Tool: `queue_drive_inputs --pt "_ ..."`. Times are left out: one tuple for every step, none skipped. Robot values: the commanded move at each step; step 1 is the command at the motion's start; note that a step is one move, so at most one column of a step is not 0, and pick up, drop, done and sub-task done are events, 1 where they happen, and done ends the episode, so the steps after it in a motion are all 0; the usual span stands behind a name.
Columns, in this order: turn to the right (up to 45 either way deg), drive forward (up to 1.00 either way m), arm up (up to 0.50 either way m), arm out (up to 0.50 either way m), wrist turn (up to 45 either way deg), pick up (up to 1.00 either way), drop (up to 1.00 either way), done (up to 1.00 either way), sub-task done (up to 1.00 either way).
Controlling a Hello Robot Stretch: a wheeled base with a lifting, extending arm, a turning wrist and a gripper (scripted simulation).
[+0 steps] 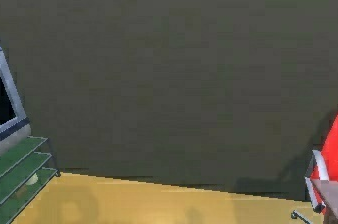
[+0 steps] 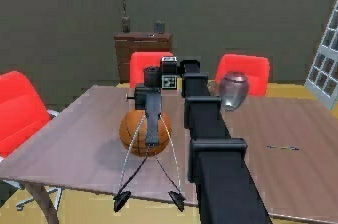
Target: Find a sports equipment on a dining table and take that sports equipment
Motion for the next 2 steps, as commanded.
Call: queue_drive_inputs --pt "0.0 0.0 0.0 0.0 45.0 0.0 0.0 0.0 0.0" --pt "0.0 0.0 0.0 0.0 45.0 0.0 0.0 0.0 0.0"
